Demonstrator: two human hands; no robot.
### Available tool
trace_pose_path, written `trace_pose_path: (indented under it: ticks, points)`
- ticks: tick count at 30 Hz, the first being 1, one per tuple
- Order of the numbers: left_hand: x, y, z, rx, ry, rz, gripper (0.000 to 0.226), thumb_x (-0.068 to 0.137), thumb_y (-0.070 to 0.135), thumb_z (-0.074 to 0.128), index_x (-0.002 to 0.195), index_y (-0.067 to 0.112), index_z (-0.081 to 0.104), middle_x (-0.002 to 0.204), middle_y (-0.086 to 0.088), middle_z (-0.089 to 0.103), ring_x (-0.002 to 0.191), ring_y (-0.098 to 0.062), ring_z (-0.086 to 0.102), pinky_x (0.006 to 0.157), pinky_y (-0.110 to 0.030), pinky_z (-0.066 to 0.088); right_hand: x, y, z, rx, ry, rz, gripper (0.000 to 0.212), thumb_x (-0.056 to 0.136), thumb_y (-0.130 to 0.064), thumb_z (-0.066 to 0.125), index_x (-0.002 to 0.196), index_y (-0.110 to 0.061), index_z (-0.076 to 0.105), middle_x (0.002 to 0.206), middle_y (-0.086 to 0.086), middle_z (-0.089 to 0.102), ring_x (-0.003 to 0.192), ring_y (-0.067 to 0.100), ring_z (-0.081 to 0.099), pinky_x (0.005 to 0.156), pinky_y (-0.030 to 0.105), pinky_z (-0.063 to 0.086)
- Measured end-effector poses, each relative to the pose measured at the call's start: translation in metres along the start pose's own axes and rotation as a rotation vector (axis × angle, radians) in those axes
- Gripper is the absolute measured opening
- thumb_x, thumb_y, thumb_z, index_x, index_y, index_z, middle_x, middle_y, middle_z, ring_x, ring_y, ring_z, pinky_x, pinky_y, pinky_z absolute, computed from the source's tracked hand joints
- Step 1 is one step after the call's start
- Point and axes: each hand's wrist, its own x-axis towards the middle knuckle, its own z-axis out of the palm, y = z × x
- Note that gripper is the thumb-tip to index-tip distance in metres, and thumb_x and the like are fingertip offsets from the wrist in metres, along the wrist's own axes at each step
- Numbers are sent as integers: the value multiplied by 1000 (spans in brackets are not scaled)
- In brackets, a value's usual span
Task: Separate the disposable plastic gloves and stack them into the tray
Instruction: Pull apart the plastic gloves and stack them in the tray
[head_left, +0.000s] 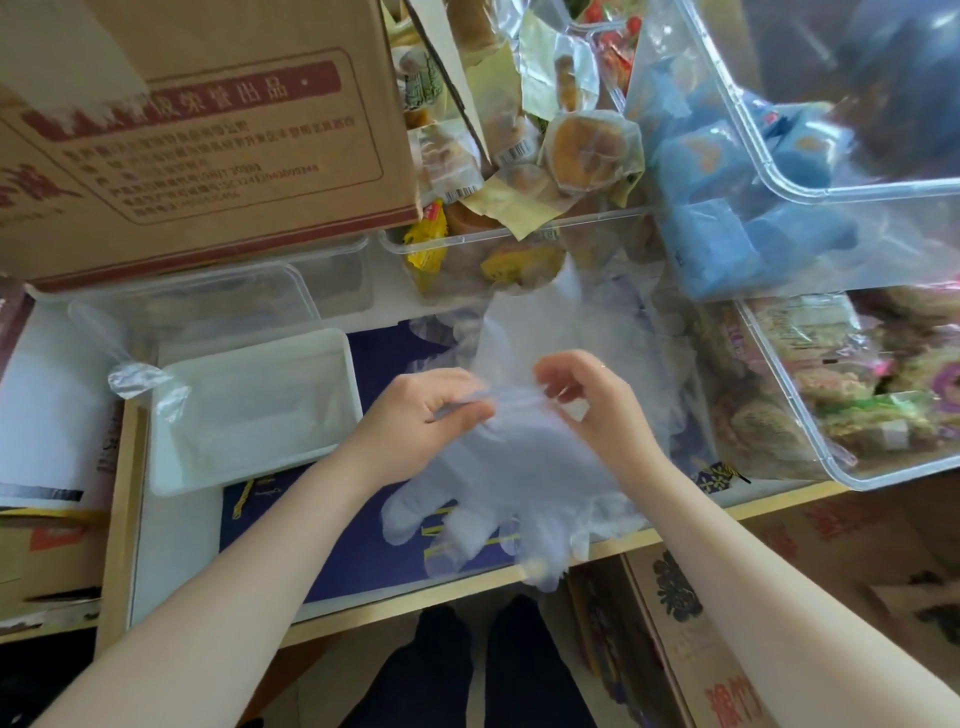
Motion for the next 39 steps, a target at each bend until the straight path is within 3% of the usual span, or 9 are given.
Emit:
trace_pose_path:
  ticks: [4, 8, 13, 16, 18, 20, 27, 33, 39]
  points:
    - [-8, 2, -13, -96, -124, -30, 45, 87, 46, 54, 90, 4, 71, 91, -6, 67, 87, -15, 63, 80, -23, 49, 2, 17, -23, 257, -84, 431, 75, 80, -45, 61, 143, -25, 27, 145, -9, 32, 131, 6, 32, 110, 29, 28]
    - [-11, 5, -21, -46, -207, -20, 32, 88, 47, 55, 86, 18, 69, 90, 4, 65, 85, -14, 63, 79, -28, 50, 18, 4, -40, 313, -197, 315, 91, 74, -45, 65, 146, -37, 11, 155, -15, 10, 142, 2, 11, 114, 27, 14]
    - [-7, 11, -18, 143, -258, -74, 45, 86, 51, 53, 95, 12, 73, 94, -3, 68, 90, -16, 64, 82, -39, 49, 43, -24, -34, -138, -278, -230, 53, 71, -60, 63, 120, -49, 46, 154, -5, 14, 145, 24, 1, 113, 49, 2]
    - [-6, 13, -18, 157, -209, -72, 46, 86, 57, 49, 95, 19, 71, 95, -5, 67, 90, -19, 64, 82, -39, 48, 52, -27, -38, -181, -296, -294, 25, 75, -47, 66, 80, -22, 64, 131, -7, 49, 140, 25, 23, 112, 48, 2]
    - [-7, 13, -20, 155, -146, -97, 49, 86, 54, 49, 88, 10, 70, 90, -7, 65, 85, -20, 61, 81, -35, 47, 55, -23, -43, -126, -307, -290, 22, 78, -30, 71, 72, -10, 66, 97, -6, 65, 117, 19, 52, 107, 36, 24]
    - [-9, 10, -22, 157, -51, -167, 53, 83, 52, 46, 84, 3, 68, 84, -9, 63, 80, -19, 58, 77, -26, 44, 55, -19, -50, -37, -310, -128, 12, 81, -19, 70, 72, -13, 65, 71, -10, 62, 75, 3, 58, 77, 19, 43]
    - [-29, -12, -24, 263, 615, -714, 24, 94, 25, 54, 97, 4, 66, 97, -15, 67, 93, -29, 59, 80, -35, 41, 59, -16, -71, 476, -9, 364, 25, 94, -13, 53, 71, -18, 47, 42, -13, 41, 38, 1, 32, 36, 14, 25]
    - [-27, 0, -19, -186, 901, -773, 13, 95, 21, 53, 83, 17, 59, 75, 8, 56, 68, -6, 50, 64, -20, 38, 51, -14, -73, 802, 28, 631, 29, 97, -20, 46, 68, -21, 48, 48, -12, 49, 39, 1, 39, 38, 13, 29]
    - [-13, 17, -14, -378, 1051, -620, 19, 94, 21, 55, 77, 24, 62, 76, 8, 64, 69, -4, 61, 72, -25, 47, 46, -5, -83, 1112, -52, 699, 22, 74, -43, 71, 71, -22, 66, 80, -2, 66, 74, 16, 63, 78, 31, 50]
